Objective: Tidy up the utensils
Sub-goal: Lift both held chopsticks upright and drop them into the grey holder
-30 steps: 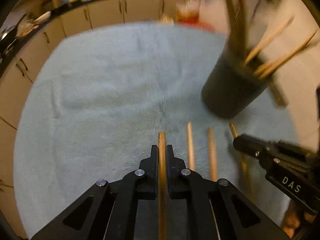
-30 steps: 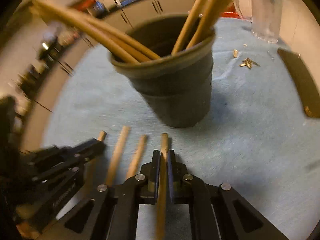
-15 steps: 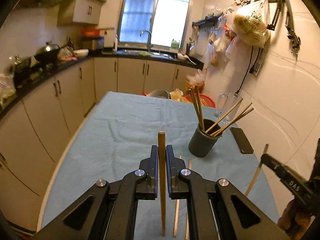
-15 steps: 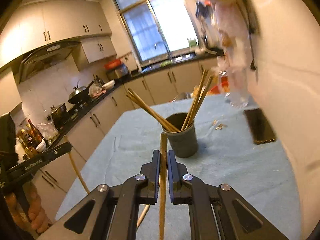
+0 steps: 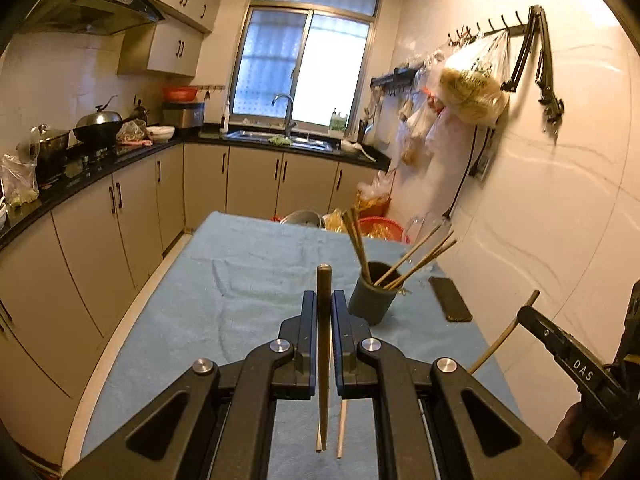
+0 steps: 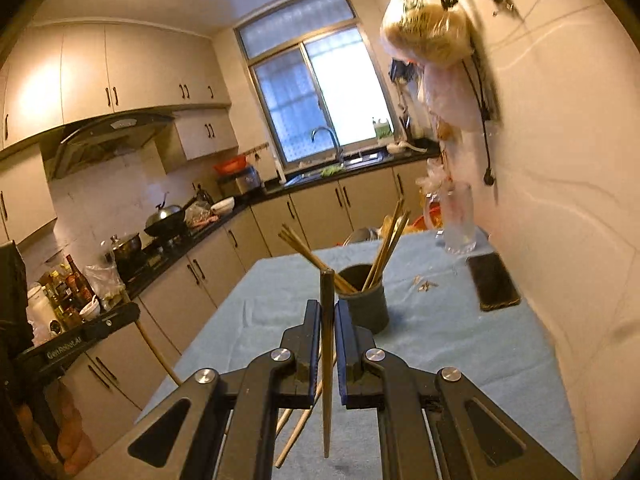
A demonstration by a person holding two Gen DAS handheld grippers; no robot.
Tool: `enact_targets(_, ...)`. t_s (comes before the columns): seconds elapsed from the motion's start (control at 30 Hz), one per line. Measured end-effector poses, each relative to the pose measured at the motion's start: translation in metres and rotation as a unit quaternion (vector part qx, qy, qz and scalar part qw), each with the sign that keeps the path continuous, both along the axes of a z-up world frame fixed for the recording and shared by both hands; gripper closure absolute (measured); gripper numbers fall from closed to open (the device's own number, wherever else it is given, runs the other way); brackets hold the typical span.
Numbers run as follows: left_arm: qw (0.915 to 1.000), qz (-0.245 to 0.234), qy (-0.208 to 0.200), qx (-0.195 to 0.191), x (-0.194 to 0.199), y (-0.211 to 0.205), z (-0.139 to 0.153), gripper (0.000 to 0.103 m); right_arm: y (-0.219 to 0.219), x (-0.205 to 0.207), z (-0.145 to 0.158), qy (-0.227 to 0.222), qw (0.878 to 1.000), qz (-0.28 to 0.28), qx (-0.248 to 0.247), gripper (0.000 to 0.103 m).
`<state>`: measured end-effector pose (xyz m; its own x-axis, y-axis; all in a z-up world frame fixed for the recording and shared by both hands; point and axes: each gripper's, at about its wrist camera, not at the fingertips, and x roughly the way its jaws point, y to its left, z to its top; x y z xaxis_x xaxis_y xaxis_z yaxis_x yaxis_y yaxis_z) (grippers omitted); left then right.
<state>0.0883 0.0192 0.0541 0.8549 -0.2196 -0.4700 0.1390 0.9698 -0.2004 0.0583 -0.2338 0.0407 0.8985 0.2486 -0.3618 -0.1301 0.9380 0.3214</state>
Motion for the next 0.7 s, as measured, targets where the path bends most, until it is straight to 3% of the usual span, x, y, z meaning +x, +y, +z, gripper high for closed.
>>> enact_targets(0.37, 0.998, -0.028, -0.051, -0.026, 0.013, -0.018, 0.043, 0.096, -0.016, -0.004, 0.025, -0.034, 0.999, -0.019, 0.015, 0.095)
enact_targets(0.7, 0.9945, -0.036, -0.096, -0.021, 0.071, -0.049, 0.074, 0.096, -0.024, 0.044, 0.054, -0.074, 0.996, -0.046, 0.016, 0.095)
